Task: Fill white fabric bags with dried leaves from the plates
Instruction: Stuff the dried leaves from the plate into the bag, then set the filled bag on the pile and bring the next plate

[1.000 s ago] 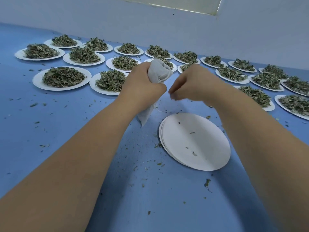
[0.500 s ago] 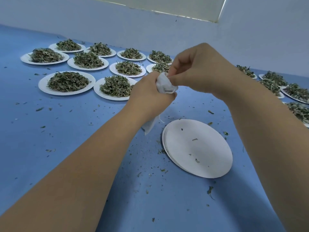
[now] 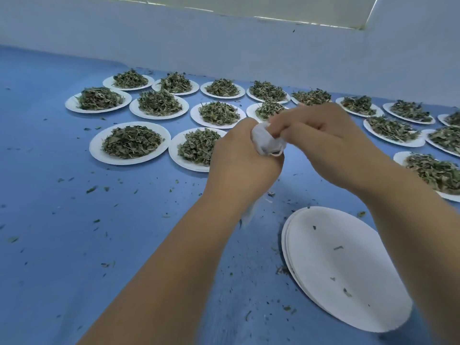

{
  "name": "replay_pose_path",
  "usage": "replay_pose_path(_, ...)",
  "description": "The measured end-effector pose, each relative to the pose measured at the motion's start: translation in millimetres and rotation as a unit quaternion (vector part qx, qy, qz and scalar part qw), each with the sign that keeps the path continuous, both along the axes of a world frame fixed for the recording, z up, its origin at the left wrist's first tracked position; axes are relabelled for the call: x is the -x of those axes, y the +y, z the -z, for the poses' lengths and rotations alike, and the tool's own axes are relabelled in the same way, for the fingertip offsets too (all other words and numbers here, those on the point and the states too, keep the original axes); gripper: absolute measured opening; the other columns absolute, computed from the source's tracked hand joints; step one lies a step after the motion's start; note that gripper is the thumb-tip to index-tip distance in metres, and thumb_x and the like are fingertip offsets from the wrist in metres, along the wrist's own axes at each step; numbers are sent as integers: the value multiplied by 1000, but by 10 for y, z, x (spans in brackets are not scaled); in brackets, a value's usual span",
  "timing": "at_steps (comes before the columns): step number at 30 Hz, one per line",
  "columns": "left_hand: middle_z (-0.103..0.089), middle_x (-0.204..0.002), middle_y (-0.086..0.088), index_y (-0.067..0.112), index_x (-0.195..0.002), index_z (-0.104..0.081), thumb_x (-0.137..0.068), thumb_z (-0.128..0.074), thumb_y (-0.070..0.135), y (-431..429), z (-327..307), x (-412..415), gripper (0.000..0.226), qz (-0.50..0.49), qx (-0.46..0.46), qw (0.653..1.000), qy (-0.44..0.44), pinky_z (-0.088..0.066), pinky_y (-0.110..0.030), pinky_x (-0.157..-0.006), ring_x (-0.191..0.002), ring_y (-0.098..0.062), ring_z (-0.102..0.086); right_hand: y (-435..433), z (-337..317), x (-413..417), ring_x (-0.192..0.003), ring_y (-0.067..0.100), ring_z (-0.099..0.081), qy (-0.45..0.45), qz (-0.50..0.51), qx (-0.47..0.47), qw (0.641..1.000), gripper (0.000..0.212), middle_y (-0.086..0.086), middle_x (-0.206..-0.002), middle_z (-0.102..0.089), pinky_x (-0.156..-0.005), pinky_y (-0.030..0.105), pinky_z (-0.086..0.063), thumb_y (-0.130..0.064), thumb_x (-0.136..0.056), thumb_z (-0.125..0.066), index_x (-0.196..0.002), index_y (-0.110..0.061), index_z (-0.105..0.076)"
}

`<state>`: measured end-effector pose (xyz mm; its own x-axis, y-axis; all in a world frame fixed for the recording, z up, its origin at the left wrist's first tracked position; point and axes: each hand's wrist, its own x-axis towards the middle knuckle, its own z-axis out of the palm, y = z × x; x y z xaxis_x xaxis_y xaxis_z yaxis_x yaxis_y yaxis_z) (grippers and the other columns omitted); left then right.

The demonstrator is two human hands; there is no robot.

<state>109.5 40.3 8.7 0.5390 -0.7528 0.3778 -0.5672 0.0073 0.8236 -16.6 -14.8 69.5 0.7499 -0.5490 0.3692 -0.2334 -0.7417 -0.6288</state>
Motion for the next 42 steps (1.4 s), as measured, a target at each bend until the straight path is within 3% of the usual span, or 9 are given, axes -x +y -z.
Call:
replay_pose_path(3,-48,-57,10,27,-67,-39,-77,-60,32,28,-21,-48,24,-23,2,1000,2,-33,-11,-45,-53,6,-47,20,43,-86,-101,40,-57,58,-35,34,997,54,28,-106,-64,-106,46,-44,-45,-81,-41,-92,1,-69)
replay_pose_path(8,-49,-51,18,28,-64,-38,-78,-61,30,211,-174,-74,27,-48,11,998,-43,-32,-13,-43,-49,7,-45,177,1,-76,-68,25,-52,-47,-36,-4,998,34,14,-81,-68,-66,36,-40,-26,-83,-46,-80,-12,-76)
replay_pose_path(12,-51,-63,11,29,-69,-47,-72,-56,25,480,-214,-12,10,-65,13,997,-48,-33,-11,-45,-55,9,-45,427,-17,-137,-65,25,-34,69,-90,38,993,33,13,-66,-36,-87,38,-39,-27,-85,-41,-70,2,-48)
replay_pose_path(18,-59,-72,22,34,-76,-53,-78,-71,24,1011,-222,-212,20,-144,57,988,0,-36,-4,-53,-71,13,-54,799,-7,-360,-99,39,-66,-141,-75,-91,983,37,17,-98,-74,-87,56,-54,-13,-71,-48,-92,-20,-79)
replay_pose_path(21,-64,-76,23,33,-81,-59,-74,-70,24,1345,-285,-463,16,-216,97,971,28,-39,-5,-55,-73,9,-59,964,57,-615,-112,1,-64,-5,-142,-121,982,54,-21,-121,-66,-97,42,-56,-27,-70,-61,-124,-37,-60)
replay_pose_path(27,-62,-79,17,31,-81,-58,-74,-71,23,2112,-338,-910,16,-330,138,932,65,-56,-29,-69,-76,-6,-66,1493,261,-1319,-110,3,-68,138,-267,-171,938,104,-13,-132,-62,-97,38,-53,-36,-75,-85,-149,-55,-14)
replay_pose_path(33,-60,-98,13,29,-102,-57,-77,-81,33,2820,-405,-1321,35,-371,158,907,117,-59,-39,-84,-91,-11,-66,2130,381,-2001,-96,14,-75,105,-327,-228,911,61,-8,-101,-78,-92,48,-59,-28,-80,-84,-127,-31,-46)
replay_pose_path(38,-51,-133,12,34,-149,-28,-77,-83,49,3268,-371,-1583,93,-342,162,904,197,-47,-14,-64,-101,2,-59,2436,421,-2616,-83,12,-73,36,-251,-203,946,49,-7,-94,-76,-72,34,-55,-42,-73,-84,-106,-28,-51)
replay_pose_path(42,-46,-143,9,35,-142,-36,-90,-68,49,3515,-139,-1813,63,-394,185,872,224,-47,-24,-84,-113,-4,-54,2549,375,-3374,-85,10,-67,-28,-194,-166,966,43,-5,-97,-69,-62,27,-47,-49,-71,-79,-95,-27,-51)
